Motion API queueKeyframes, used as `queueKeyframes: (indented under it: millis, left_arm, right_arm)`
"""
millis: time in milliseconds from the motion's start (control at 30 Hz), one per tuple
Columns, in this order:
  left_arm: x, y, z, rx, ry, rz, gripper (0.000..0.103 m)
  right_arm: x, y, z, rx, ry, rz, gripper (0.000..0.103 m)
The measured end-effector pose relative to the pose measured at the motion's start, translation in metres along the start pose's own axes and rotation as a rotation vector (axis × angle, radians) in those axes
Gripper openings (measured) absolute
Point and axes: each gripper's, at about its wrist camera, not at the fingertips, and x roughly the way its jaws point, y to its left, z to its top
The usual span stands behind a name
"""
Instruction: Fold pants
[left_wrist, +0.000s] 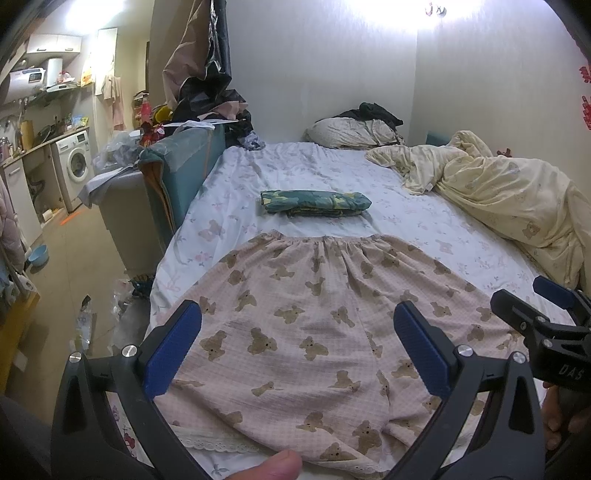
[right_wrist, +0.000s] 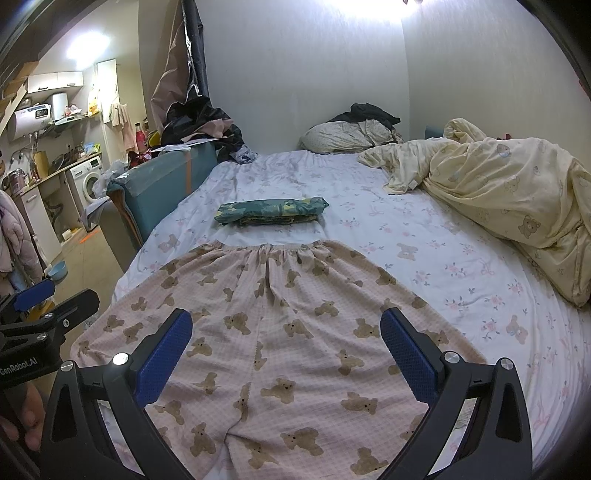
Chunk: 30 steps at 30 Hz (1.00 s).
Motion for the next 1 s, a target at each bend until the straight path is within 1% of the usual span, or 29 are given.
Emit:
queueKeyframes:
  millis: [100, 167, 367, 400, 1000]
  left_arm:
    - [-0.001, 0.001, 0.001, 0.001, 0.000, 0.003, 0.102]
    - [0.000, 0.000, 0.003, -0.001, 0.002, -0.001, 0.102]
    - [-0.003, 0.003, 0.009, -0.005, 0.004, -0.001, 0.102]
    - [-0.005, 0.003, 0.003, -0.007, 0.003, -0.001, 0.102]
    - [-0.003, 0.000, -0.002, 0.002, -0.011, 0.001, 0.102]
  right_arm:
    - [-0.003, -0.003, 0.003, -0.002, 0.000, -0.003, 0.103]
    - [0.002, 0.002, -0.004, -0.001, 0.003, -0.005, 0.103]
    - [0.007, 0.003, -0.005, -0.005, 0.001, -0.005, 0.103]
    - [0.008, 0.004, -0.006, -0.009, 0.000, -0.005, 0.103]
    - [0.001, 0.004, -0.004, -0.008, 0.012, 0.005, 0.103]
